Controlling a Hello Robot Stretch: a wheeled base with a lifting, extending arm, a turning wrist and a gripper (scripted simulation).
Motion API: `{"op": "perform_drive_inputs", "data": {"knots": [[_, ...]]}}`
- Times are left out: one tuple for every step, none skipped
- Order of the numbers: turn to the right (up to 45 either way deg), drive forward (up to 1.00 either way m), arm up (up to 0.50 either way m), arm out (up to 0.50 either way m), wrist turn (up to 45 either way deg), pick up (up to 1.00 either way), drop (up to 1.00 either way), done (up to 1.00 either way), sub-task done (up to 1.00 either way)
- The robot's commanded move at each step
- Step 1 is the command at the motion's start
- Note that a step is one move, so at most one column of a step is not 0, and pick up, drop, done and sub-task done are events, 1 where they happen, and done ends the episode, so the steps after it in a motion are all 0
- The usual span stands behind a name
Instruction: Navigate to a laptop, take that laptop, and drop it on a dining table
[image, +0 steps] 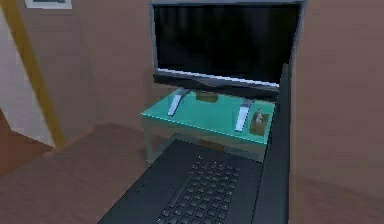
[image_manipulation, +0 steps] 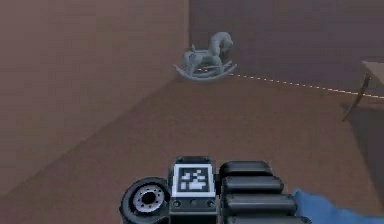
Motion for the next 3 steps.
{"op": "perform_drive_inputs", "data": {"knots": [[0.0,0.25,0.00,0.00,0.0,0.00,0.00,0.00,0.00],[-45.0,0.00,0.00,0.00,0.0,0.00,0.00,0.00,0.00],[-24.0,0.00,0.00,0.00,0.0,0.00,0.00,0.00,0.00]]}}
